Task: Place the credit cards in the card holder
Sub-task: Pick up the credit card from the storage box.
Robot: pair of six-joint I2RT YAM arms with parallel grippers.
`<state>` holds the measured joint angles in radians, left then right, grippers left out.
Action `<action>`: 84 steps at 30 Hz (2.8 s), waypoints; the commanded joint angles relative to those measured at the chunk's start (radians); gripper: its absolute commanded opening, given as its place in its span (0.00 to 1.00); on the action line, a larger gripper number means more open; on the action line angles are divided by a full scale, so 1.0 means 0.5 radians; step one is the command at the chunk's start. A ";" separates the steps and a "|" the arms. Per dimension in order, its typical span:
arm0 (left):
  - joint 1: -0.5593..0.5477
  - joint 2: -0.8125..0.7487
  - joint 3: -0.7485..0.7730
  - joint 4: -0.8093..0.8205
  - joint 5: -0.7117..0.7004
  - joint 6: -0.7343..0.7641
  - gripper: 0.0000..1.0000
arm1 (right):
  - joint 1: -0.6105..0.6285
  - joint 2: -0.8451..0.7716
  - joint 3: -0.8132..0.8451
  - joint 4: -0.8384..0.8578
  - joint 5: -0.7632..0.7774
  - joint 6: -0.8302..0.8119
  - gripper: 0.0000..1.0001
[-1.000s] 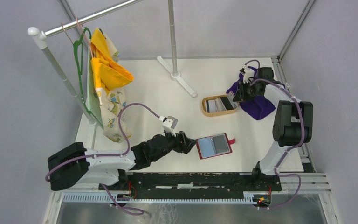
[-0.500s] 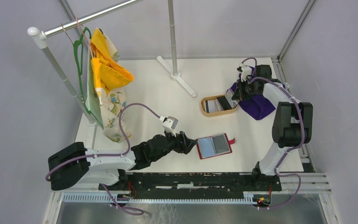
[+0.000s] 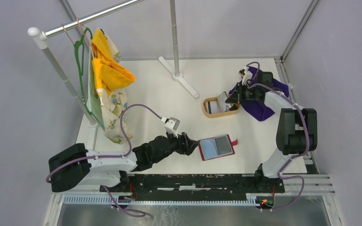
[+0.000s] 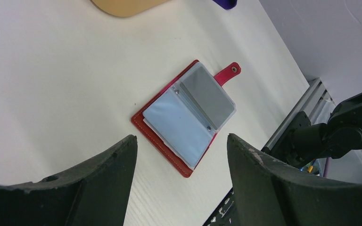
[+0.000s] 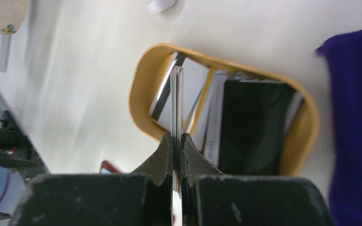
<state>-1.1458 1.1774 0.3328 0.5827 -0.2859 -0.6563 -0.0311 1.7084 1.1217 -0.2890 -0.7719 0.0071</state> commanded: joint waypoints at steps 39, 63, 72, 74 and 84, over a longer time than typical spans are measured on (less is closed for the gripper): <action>-0.003 0.077 0.077 0.152 0.010 -0.089 0.75 | 0.104 0.197 -0.160 0.639 -0.174 0.552 0.00; -0.001 0.078 0.061 0.148 -0.016 -0.089 0.75 | 0.282 0.455 0.059 0.350 -0.088 0.355 0.23; -0.004 0.100 0.071 0.151 -0.009 -0.092 0.75 | 0.360 0.593 0.308 0.082 -0.103 0.193 0.28; 0.000 0.102 0.074 0.151 -0.008 -0.095 0.75 | 0.369 0.624 0.355 0.022 -0.095 0.160 0.29; -0.003 0.108 0.078 0.154 0.004 -0.099 0.75 | 0.395 0.668 0.461 -0.161 -0.012 0.031 0.19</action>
<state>-1.1458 1.2327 0.3347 0.6083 -0.2806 -0.6575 0.1593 2.0434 1.3109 -0.3241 -0.8001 0.0673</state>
